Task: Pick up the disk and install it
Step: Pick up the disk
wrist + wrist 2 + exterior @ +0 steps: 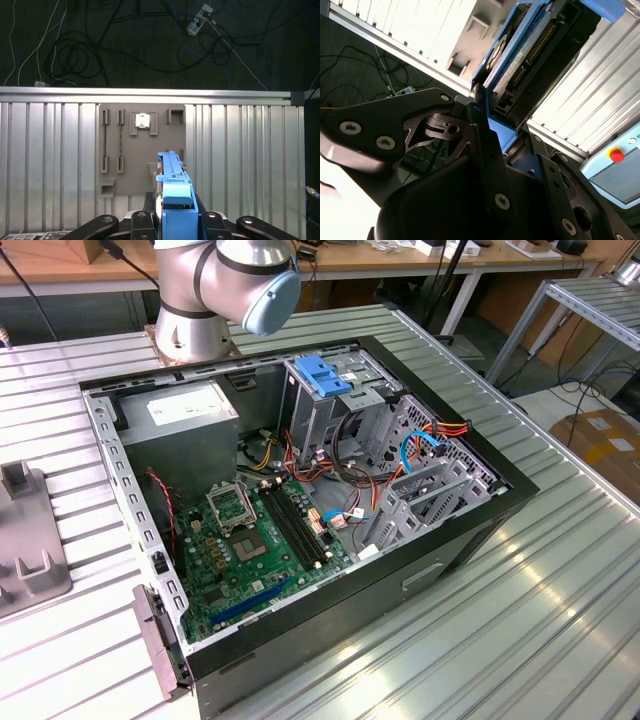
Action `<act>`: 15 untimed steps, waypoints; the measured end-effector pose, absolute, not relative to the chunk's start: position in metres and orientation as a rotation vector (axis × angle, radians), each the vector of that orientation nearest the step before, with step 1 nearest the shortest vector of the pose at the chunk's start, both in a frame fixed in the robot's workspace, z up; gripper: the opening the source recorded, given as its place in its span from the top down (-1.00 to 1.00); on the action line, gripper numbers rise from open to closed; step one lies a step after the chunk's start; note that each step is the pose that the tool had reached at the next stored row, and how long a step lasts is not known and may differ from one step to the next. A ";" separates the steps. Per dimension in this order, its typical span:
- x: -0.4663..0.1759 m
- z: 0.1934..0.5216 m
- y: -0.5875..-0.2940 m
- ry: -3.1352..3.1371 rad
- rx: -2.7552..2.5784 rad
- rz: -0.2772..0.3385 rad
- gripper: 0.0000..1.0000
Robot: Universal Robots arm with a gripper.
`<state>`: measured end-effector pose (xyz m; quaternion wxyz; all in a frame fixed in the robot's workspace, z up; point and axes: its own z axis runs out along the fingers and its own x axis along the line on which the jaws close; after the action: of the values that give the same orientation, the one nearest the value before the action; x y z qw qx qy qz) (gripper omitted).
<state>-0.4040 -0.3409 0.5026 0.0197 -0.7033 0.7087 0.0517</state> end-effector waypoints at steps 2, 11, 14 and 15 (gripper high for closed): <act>-0.404 0.502 -0.341 2.199 -2.182 0.160 0.26; -0.402 0.502 -0.343 2.199 -2.182 0.160 0.26; -0.401 0.502 -0.344 2.199 -2.182 0.160 0.26; -0.401 0.502 -0.344 2.199 -2.182 0.160 0.26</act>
<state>-0.4008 -0.3439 0.5020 0.0198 -0.7033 0.7087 0.0517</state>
